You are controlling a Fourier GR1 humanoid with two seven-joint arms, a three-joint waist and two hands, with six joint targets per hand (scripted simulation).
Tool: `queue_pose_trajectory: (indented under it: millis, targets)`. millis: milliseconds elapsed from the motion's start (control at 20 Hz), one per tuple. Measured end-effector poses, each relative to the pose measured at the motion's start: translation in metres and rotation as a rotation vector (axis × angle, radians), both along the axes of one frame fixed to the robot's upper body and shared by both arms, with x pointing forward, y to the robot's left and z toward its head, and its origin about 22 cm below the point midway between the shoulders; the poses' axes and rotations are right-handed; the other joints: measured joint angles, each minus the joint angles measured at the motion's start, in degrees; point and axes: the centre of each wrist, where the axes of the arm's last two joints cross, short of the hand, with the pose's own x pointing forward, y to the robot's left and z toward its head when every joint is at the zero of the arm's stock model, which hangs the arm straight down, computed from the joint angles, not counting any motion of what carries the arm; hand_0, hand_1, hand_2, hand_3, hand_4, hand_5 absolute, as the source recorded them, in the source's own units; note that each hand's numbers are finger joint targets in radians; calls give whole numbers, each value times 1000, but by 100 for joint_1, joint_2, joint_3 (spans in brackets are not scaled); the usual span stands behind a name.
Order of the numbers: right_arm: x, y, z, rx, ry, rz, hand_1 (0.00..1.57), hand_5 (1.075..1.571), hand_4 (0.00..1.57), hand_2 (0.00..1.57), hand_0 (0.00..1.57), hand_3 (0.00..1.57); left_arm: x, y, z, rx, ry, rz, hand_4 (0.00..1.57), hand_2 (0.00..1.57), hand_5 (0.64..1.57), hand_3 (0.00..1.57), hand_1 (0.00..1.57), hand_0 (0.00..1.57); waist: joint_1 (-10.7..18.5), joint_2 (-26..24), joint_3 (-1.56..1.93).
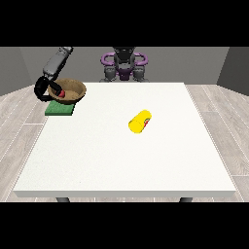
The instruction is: Pick the cup and pour the ball into the bowl, then pick the bowl and place it on the pad
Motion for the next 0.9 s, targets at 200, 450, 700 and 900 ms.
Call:
queue_pose_trajectory:
  millis: [200,450,700,900]
  targets:
    - [-2,-17,1,26,-16,-5,1571,1551,1291,1571,1571,701,-2,-8,9,19,-26,-3,158,0,1532,0,0,0,97,182,2]
    - [-8,-47,14,4,-74,-41,1571,1554,1284,1571,1571,208,-10,-22,38,31,-87,-21,0,0,1538,0,0,0,212,539,6]
    - [-18,-74,24,-11,-102,-56,1571,1564,1274,1571,1571,531,-18,-25,45,32,-118,-37,0,0,1532,0,0,0,280,692,6]
    - [-19,-80,31,-3,-78,-54,1571,1568,1236,1571,1571,903,-13,-27,34,21,-78,-43,0,0,1534,0,0,0,278,451,1]
